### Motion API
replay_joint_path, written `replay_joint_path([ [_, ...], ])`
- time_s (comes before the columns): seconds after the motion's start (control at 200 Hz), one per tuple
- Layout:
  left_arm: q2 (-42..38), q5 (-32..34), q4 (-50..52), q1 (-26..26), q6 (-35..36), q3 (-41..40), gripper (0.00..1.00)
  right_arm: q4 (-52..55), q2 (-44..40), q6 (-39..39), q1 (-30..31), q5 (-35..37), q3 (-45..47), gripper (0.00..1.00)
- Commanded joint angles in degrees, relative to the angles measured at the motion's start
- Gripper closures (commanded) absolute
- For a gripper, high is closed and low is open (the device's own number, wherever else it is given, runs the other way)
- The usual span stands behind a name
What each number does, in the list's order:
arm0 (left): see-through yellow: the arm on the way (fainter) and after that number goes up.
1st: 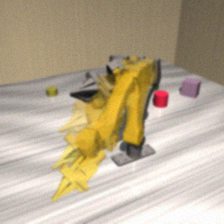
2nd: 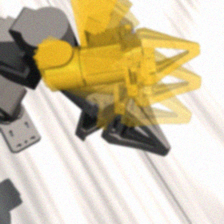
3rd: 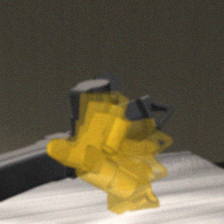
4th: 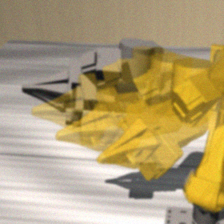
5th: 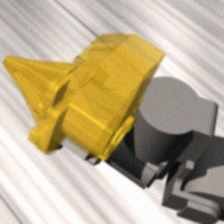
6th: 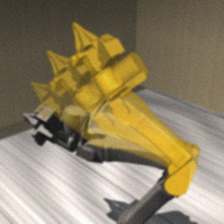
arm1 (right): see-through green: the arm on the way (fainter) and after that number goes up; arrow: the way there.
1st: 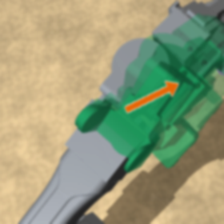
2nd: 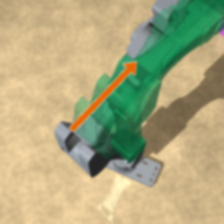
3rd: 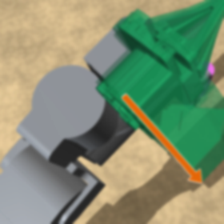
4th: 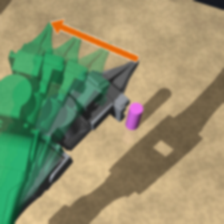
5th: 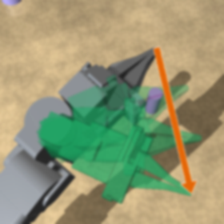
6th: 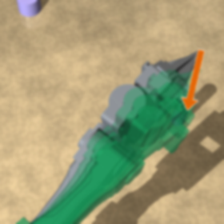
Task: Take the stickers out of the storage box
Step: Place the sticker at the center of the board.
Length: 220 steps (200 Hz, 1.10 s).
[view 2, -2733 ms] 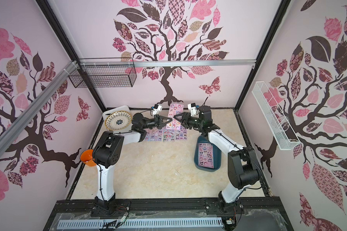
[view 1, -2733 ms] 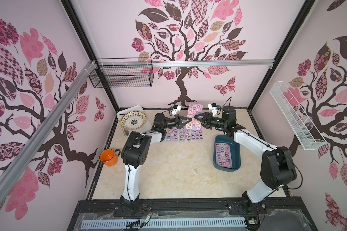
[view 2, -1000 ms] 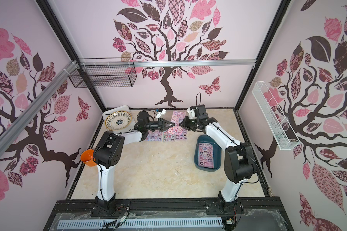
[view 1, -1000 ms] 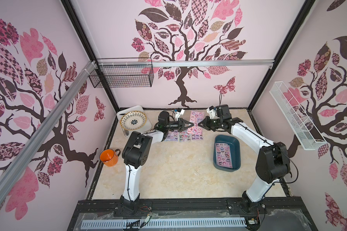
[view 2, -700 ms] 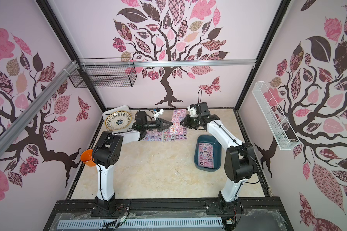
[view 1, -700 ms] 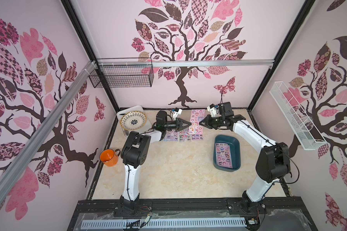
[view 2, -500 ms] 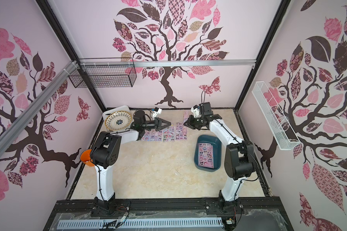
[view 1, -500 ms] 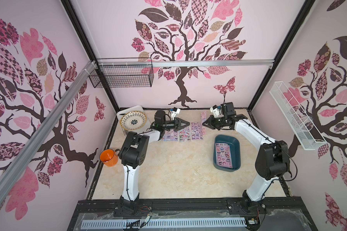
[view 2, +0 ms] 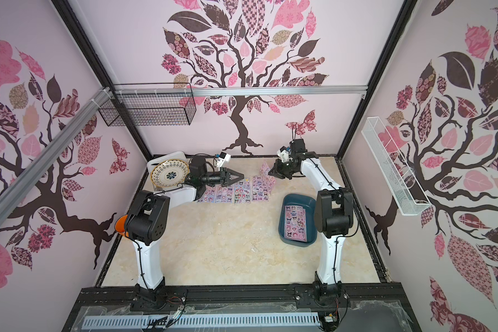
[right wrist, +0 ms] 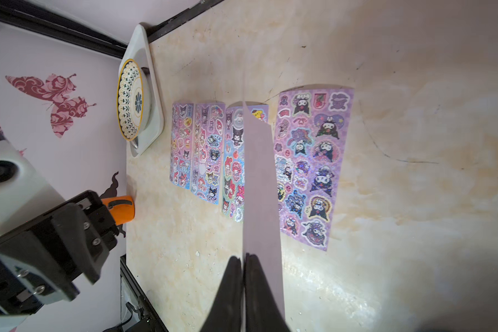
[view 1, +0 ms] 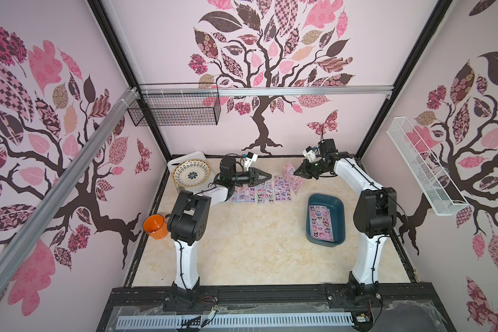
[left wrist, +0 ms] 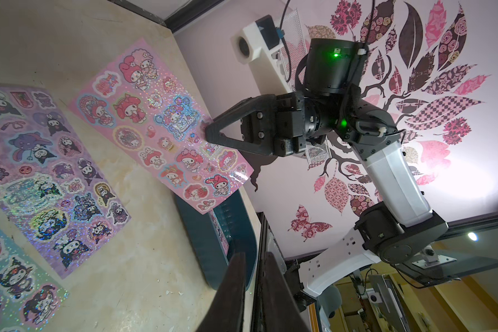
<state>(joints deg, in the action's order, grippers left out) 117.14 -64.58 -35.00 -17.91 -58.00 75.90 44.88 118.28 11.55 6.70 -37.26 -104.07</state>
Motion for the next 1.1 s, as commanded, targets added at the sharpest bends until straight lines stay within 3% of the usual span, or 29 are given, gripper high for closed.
replay_joint_path([
  [0.0, -2.19, -0.20, 0.37, 0.33, 1.66, -0.77, 0.82, -1.53, 2.45, 1.17, -1.38, 0.89, 0.03, 0.93],
  [0.205, -2.80, -0.29, 0.59, 0.42, 1.75, -0.94, 0.82, -10.62, 4.83, 5.00, -2.25, 2.73, 3.52, 0.99],
  [0.5, -3.64, -0.36, 1.65, 0.60, 2.63, -1.19, 0.82, -24.70, 2.73, 9.97, -4.99, 6.38, 13.64, 0.99],
  [0.805, -3.06, -0.71, 1.60, 0.68, 2.54, -0.58, 0.81, -27.78, 3.20, 9.97, -5.06, 12.47, 17.77, 0.99],
  [1.095, -2.79, -0.79, 1.61, 0.86, 2.62, -0.51, 0.81, -27.49, 5.58, 9.37, -5.05, 13.17, 17.74, 0.97],
])
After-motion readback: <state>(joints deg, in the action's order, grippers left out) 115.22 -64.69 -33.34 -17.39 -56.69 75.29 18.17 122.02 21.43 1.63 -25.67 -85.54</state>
